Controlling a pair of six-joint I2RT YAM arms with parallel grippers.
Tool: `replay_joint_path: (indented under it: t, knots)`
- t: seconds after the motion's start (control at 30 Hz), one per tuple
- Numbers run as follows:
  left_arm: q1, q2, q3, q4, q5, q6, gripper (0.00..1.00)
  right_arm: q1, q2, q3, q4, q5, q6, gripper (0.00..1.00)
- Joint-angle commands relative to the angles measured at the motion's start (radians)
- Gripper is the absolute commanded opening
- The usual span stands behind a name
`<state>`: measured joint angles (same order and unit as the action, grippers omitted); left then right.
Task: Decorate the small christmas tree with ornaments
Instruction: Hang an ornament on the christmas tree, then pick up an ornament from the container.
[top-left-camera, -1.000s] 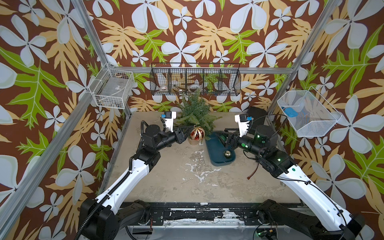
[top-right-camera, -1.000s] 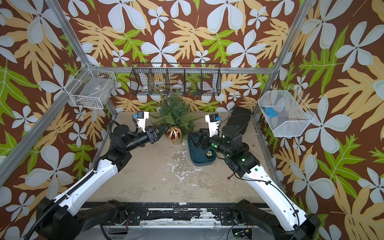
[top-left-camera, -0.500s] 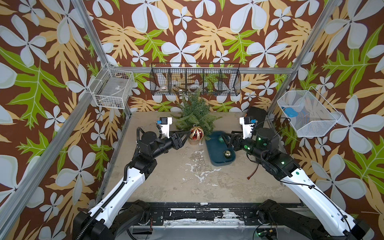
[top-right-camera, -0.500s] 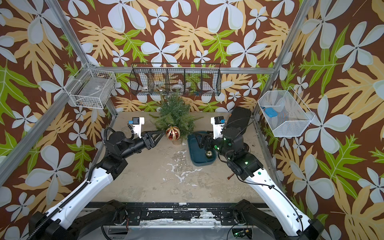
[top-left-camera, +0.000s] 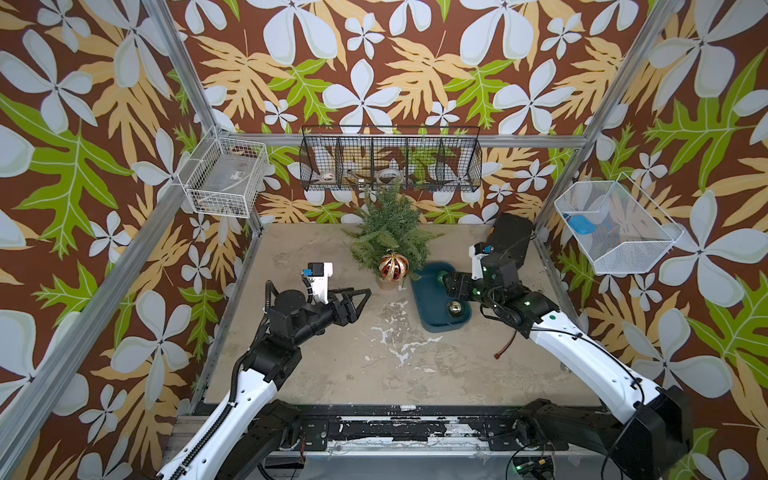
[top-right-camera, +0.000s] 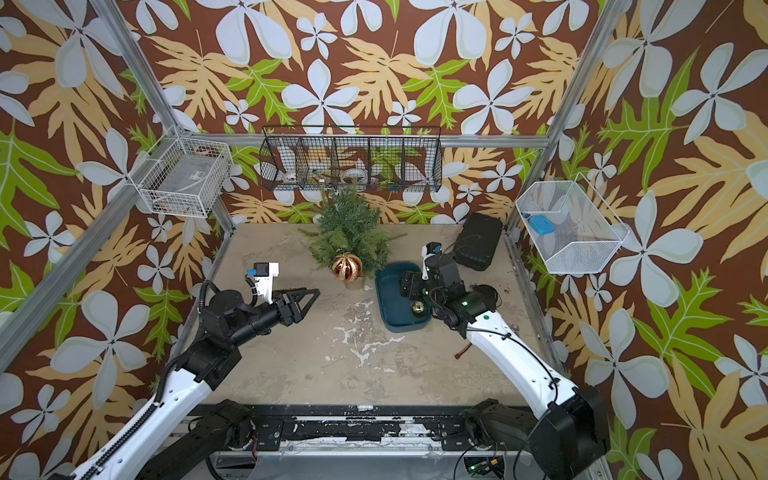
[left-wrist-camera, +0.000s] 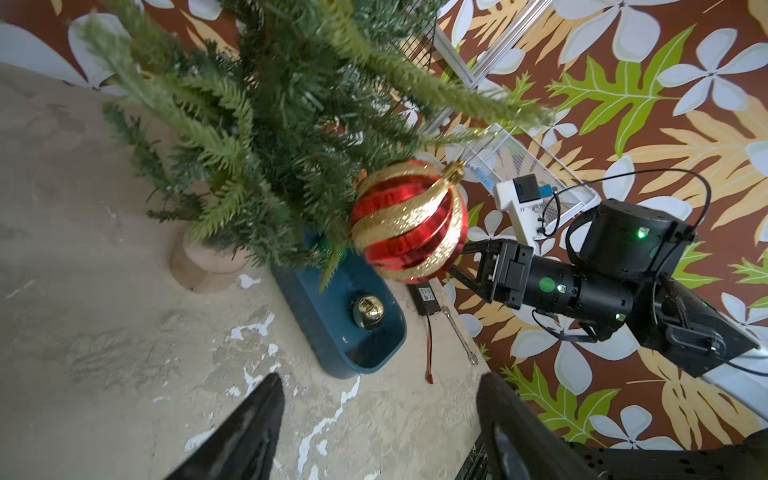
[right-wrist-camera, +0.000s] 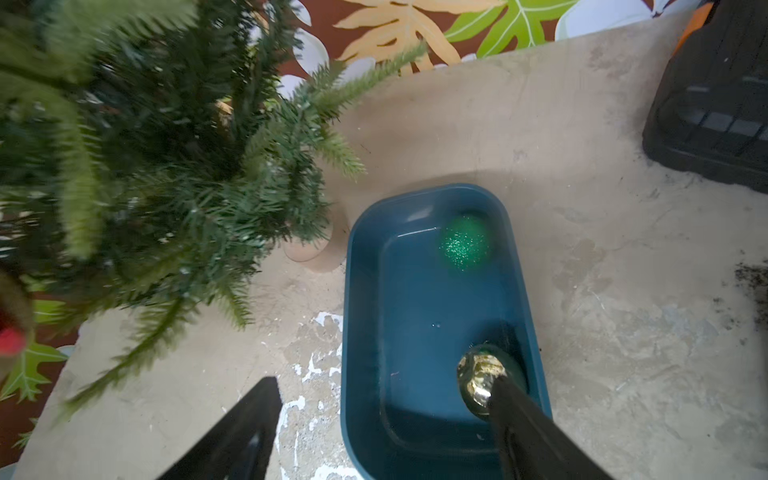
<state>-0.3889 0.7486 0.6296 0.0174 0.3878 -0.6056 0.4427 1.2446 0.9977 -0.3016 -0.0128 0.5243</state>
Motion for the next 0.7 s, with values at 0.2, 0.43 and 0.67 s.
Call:
replay_joint_path:
  t: [0.2, 0.43, 0.67]
  knots:
    - [0.001, -0.123, -0.158, -0.133, -0.043, -0.034, 0.8, -0.005, 0.207, 0.055, 0.069, 0.108, 0.051, 0.79]
    - [0.001, -0.135, -0.202, -0.097, -0.015, -0.067, 0.8, -0.007, 0.351, 0.093, 0.105, 0.158, 0.068, 0.84]
    - [0.001, -0.133, -0.203, -0.097, -0.015, -0.065, 0.79, -0.013, 0.467, 0.148, 0.128, 0.189, 0.068, 0.85]
